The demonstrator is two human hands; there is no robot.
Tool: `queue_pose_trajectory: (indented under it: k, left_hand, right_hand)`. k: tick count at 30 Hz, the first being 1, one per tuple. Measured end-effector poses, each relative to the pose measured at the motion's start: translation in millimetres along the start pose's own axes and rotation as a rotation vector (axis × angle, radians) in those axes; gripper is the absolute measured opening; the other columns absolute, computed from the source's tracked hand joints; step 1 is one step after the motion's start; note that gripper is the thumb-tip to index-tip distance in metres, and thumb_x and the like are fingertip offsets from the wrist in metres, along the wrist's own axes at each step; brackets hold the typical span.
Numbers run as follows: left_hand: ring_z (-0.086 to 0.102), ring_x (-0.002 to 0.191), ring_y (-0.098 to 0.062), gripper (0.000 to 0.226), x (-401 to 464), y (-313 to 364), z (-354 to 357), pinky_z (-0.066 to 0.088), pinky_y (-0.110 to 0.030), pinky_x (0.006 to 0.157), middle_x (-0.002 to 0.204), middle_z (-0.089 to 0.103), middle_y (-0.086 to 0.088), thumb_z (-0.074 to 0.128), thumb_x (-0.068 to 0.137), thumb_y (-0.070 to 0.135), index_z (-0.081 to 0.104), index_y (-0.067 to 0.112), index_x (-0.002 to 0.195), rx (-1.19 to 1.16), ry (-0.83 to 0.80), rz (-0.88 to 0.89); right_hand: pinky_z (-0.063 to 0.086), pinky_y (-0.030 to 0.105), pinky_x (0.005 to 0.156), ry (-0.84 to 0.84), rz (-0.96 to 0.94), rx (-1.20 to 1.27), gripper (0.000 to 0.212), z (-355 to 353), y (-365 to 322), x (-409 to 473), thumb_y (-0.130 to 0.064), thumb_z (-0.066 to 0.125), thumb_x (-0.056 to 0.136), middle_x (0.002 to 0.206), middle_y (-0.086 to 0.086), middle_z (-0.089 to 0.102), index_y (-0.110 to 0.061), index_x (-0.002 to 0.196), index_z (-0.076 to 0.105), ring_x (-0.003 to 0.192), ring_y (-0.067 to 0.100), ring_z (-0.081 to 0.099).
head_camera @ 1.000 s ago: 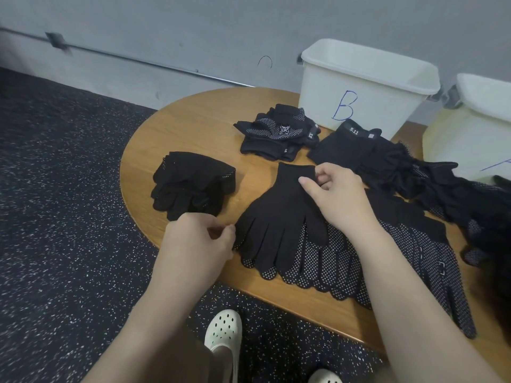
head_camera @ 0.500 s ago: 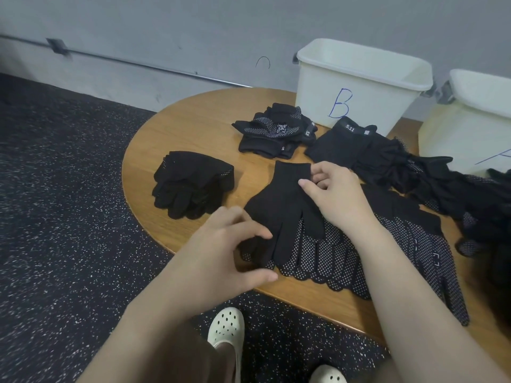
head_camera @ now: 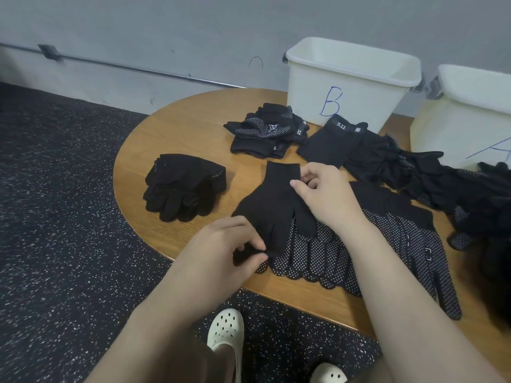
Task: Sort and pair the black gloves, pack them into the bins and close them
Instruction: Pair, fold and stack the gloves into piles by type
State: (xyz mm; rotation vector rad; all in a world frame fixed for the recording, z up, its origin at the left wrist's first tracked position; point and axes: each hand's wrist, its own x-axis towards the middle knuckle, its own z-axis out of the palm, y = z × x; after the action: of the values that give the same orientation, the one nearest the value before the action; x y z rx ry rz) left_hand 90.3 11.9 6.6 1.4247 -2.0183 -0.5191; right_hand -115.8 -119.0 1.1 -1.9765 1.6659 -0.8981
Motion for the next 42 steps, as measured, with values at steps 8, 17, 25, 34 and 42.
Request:
queue_pose_trajectory:
  k: [8, 17, 25, 34, 42]
  left_hand:
    - [0.058, 0.087, -0.005, 0.022, -1, 2, -1, 0.050, -0.023, 0.078, 0.093, 0.061, 0.020, 0.079, 0.080, 0.048, 0.074, 0.028, 0.090, 0.022, -0.083, 0.015]
    - [0.053, 0.089, -0.005, 0.012, 1, 13, 6, 0.045, -0.022, 0.084, 0.092, 0.062, 0.016, 0.077, 0.091, 0.032, 0.078, 0.026, 0.101, 0.050, -0.079, 0.067]
    - [0.056, 0.085, -0.011, 0.004, 1, 17, 5, 0.047, -0.030, 0.081, 0.086, 0.063, 0.014, 0.076, 0.093, 0.023, 0.075, 0.021, 0.089, -0.010, -0.021, 0.096]
    - [0.052, 0.089, -0.008, 0.013, 1, 12, 8, 0.044, -0.026, 0.085, 0.089, 0.062, 0.016, 0.074, 0.093, 0.037, 0.078, 0.025, 0.089, 0.043, -0.115, 0.094]
    - [0.043, 0.135, -0.006, 0.038, 10, 6, 14, 0.029, -0.019, 0.116, 0.144, 0.055, 0.008, 0.045, 0.107, 0.034, 0.064, 0.023, 0.139, 0.058, 0.118, -0.024]
  right_hand:
    - [0.056, 0.038, 0.080, 0.004, -0.006, -0.015, 0.012, 1, 0, 0, -0.025, 0.072, 0.094, 0.088, -0.003, 0.070, -0.013, 0.091, 0.072, 0.080, 0.019, 0.065]
    - [0.054, 0.035, 0.076, 0.019, -0.018, -0.023, 0.013, 2, 2, 1, -0.024, 0.074, 0.093, 0.081, -0.009, 0.065, -0.015, 0.086, 0.068, 0.077, 0.018, 0.063]
    - [0.051, 0.032, 0.073, 0.007, -0.010, -0.029, 0.014, 2, 1, 1, -0.024, 0.073, 0.094, 0.079, -0.011, 0.064, -0.017, 0.083, 0.067, 0.073, 0.016, 0.061]
    - [0.050, 0.032, 0.074, 0.004, -0.002, -0.031, 0.010, 1, -2, 0, -0.023, 0.073, 0.093, 0.080, -0.012, 0.062, -0.016, 0.090, 0.069, 0.070, 0.009, 0.056]
    - [0.052, 0.039, 0.091, 0.110, -0.157, -0.225, 0.036, 0, -13, -11, -0.024, 0.065, 0.099, 0.124, -0.001, 0.056, -0.014, 0.133, 0.059, 0.110, 0.019, 0.058]
